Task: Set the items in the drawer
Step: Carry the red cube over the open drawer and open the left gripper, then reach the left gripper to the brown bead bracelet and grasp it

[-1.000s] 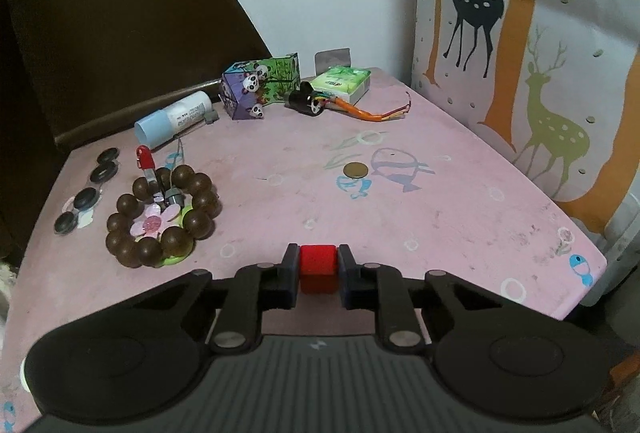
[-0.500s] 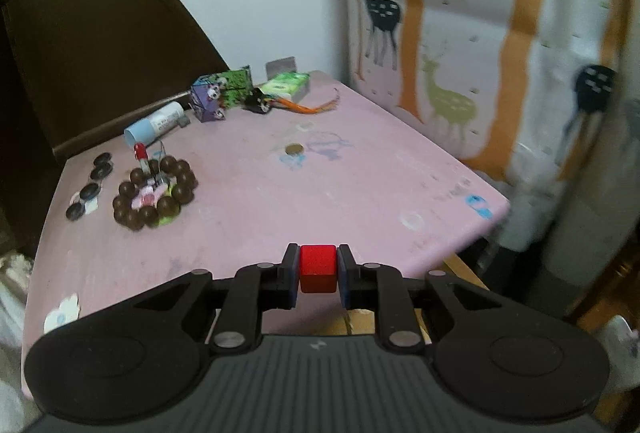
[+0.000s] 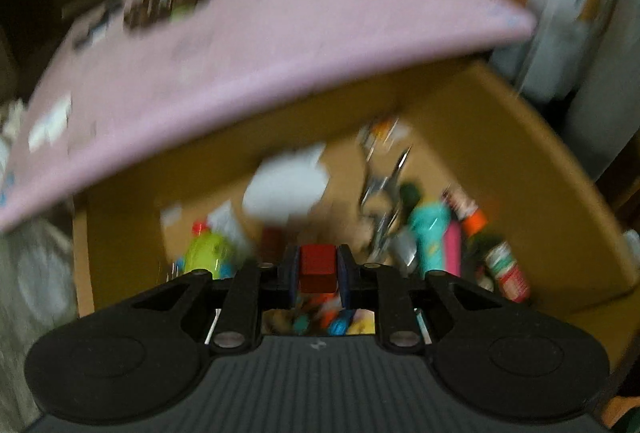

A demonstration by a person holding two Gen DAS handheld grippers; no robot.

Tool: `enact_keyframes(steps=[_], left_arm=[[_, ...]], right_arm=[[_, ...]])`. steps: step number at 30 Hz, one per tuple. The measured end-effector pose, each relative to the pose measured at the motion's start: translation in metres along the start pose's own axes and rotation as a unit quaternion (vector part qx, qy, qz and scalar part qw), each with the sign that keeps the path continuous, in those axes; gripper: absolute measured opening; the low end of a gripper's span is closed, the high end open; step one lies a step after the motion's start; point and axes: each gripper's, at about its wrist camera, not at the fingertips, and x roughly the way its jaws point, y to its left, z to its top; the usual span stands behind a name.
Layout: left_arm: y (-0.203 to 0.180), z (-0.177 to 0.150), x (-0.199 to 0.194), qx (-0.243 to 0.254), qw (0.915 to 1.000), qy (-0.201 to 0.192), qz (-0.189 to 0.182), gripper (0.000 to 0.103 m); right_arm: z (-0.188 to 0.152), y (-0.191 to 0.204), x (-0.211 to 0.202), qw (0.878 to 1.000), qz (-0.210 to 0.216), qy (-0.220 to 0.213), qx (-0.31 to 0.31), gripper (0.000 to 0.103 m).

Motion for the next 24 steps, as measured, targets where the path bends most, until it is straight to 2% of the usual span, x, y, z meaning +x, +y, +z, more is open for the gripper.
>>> enact_keyframes(steps=[6, 10, 11, 12, 14, 24], left_arm=[[0.021, -0.014, 0.028, -0.014, 0.9983, 0.052, 0.023, 0.018], [0.022, -0.017, 0.033, 0.001, 0.9963, 0.072, 0.048, 0.020], [0.021, -0.017, 0.033, 0.004, 0.9958, 0.071, 0.057, 0.027], [0.020, -0.017, 0.032, 0.005, 0.9956, 0.069, 0.062, 0.040], [0.020, -0.016, 0.029, 0.002, 0.9958, 0.063, 0.067, 0.058], [0.012, -0.004, 0.004, 0.002, 0.9967, 0.036, 0.072, 0.058]], right_arm=[[0.000, 0.000, -0.001, 1.000, 0.000, 0.000, 0.000, 0.096], [0.000, 0.000, 0.000, 1.000, 0.000, 0.000, 0.000, 0.096], [0.000, 0.000, 0.000, 1.000, 0.000, 0.000, -0.001, 0.096], [0.001, -0.002, -0.001, 1.000, 0.000, 0.001, 0.001, 0.096], [0.002, -0.002, -0.001, 1.000, 0.000, 0.001, 0.002, 0.096], [0.003, -0.002, -0.001, 1.000, -0.001, 0.002, 0.001, 0.096]])
